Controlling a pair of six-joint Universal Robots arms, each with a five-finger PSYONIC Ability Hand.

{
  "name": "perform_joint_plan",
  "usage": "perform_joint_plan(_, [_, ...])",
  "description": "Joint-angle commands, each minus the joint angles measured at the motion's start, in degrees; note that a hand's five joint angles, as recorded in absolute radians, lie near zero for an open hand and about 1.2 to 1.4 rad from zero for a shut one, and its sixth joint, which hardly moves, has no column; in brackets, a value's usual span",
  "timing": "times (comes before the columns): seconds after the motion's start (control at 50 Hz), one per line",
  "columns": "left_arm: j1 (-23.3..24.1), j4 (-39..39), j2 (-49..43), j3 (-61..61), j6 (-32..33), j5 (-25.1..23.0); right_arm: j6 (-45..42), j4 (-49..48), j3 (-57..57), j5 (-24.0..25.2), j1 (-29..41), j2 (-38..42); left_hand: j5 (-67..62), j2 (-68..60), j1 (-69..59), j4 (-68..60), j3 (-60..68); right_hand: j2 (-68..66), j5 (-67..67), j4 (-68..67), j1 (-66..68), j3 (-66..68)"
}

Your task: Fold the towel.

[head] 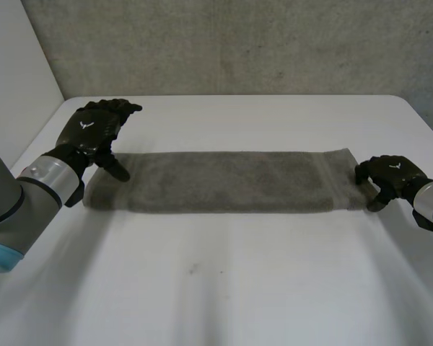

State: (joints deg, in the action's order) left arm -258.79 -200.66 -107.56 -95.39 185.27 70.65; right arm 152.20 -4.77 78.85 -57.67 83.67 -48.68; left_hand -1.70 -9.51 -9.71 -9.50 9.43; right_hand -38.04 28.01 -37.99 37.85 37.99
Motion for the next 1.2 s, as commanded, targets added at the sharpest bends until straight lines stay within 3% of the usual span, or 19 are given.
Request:
perform_joint_plan(0.02, [-0.31,0.01,-0.02,0.03,0.00,-0.07,-1.20,0.03,-1.33,-0.34,0.00,1.13,1.70,-0.49,-0.29,-0.50,0.57,-25.53,25.56,-25.59,25.72,25.58])
perform_joint_plan(0.04, [-0.40,0.01,0.07,0.03,0.00,-0.07,-1.20,0.03,-1.41,-0.34,0.00,1.04,1.70,-0.49,-0.29,-0.50,0.57,-37.52,37.55,-37.58,37.72,37.57])
perform_joint_plan(0.08, [-0.40,0.01,-0.02,0.03,0.00,-0.07,-1.20,0.03,-1.59,-0.42,0.00,0.96,1.70,-0.49,-0.29,-0.50,0.57,-41.92,41.95,-41.97,42.11,41.97])
perform_joint_plan(0.28, [-0.40,0.01,0.07,-0.06,0.00,-0.07,-1.38,0.29,-2.29,-2.09,-1.32,-1.15,1.70,-0.49,-0.29,-0.50,0.57,-41.96,41.99,-42.01,42.15,42.01])
perform_joint_plan(0.34, [-0.40,0.01,0.24,-0.41,0.00,-0.16,-2.52,0.91,-3.79,-5.35,-4.57,-2.03,1.70,-0.49,-0.29,-0.50,0.57,-41.96,41.99,-42.01,42.15,42.01])
perform_joint_plan(0.46, [-0.49,0.01,1.56,-0.76,0.00,-0.07,-12.16,7.56,-8.69,-9.73,-9.92,-3.96,1.70,-0.49,-0.29,-0.50,0.57,-41.96,41.99,-42.01,42.15,42.01])
perform_joint_plan(0.56, [-0.58,0.01,2.18,-0.49,-0.09,0.01,-14.74,12.07,-13.89,-10.36,-7.82,-5.37,1.70,-0.49,-0.29,-0.50,0.57,-41.96,41.99,-42.01,42.15,42.01])
perform_joint_plan(0.68, [-0.32,0.01,3.06,1.34,-0.09,0.28,-8.95,12.68,-21.70,-12.01,10.23,-7.66,1.70,-0.49,-0.29,-0.50,0.57,-41.96,41.99,-42.01,42.15,42.01])
perform_joint_plan(0.7, [-0.05,0.09,3.14,2.31,-0.17,0.36,-8.94,12.68,-21.72,-12.02,10.28,-7.66,1.70,-0.49,-0.29,-0.50,0.57,-41.96,41.99,-42.01,42.15,42.01])
perform_joint_plan(0.74, [0.12,0.09,3.15,3.19,-0.26,0.45,-8.23,12.68,-27.32,-16.66,23.14,-5.83,1.70,-0.49,-0.29,-0.50,0.57,-41.96,41.99,-42.01,42.15,42.01])
perform_joint_plan(0.76, [0.21,0.09,3.06,3.89,-0.70,0.45,-8.24,12.68,-27.34,-16.68,23.20,-5.81,1.70,-0.49,-0.29,-0.50,0.57,-41.96,41.99,-42.01,42.15,42.01])
perform_joint_plan(0.84, [0.13,0.09,3.15,5.22,-1.93,0.45,-8.41,12.42,-33.91,-19.23,38.98,0.76,1.70,-0.49,-0.29,-0.50,0.57,-41.96,41.99,-42.01,42.15,42.01])
perform_joint_plan(0.9, [0.21,0.09,2.53,6.18,-3.24,0.54,-8.41,12.51,-37.61,-19.23,45.68,6.81,1.70,-0.49,-0.29,-0.50,0.57,-41.96,41.99,-42.01,42.15,42.01])
perform_joint_plan(1.02, [0.30,0.09,0.61,6.45,-3.95,0.45,-9.72,12.51,-40.52,-18.97,52.46,16.50,1.70,-0.49,-0.29,-0.50,0.57,-41.96,41.99,-42.01,42.15,42.01])
perform_joint_plan(1.12, [0.65,0.09,-0.98,6.45,-3.87,0.37,-10.17,11.46,-40.70,-18.79,53.26,18.36,1.70,-0.49,-0.29,-0.50,0.57,-41.96,41.99,-42.01,42.15,42.01])
perform_joint_plan(1.14, [0.65,0.01,-1.59,6.54,-3.87,0.37,-10.00,11.02,-40.53,-18.97,53.26,18.18,1.70,-0.49,-0.29,-0.50,0.57,-14.37,14.40,-14.43,14.57,14.42])
perform_joint_plan(1.16, [0.65,0.01,-1.60,6.54,-3.87,0.37,-9.99,11.01,-40.53,-18.97,53.26,18.18,1.70,-0.49,-0.29,-0.50,0.57,-14.10,14.13,-14.15,14.29,14.15])
perform_joint_plan(1.18, [0.83,0.01,-2.12,6.71,-3.87,0.37,-9.82,11.01,-40.26,-19.58,53.26,17.49,1.70,-0.49,-0.29,-0.50,0.57,20.88,-20.85,20.82,-20.68,-20.83])
perform_joint_plan(1.2, [0.83,0.01,-2.13,6.71,-3.87,0.37,-9.82,11.01,-40.26,-19.58,53.26,17.48,1.70,-0.49,-0.29,-0.50,0.57,21.23,-21.20,21.17,-21.03,-21.18])
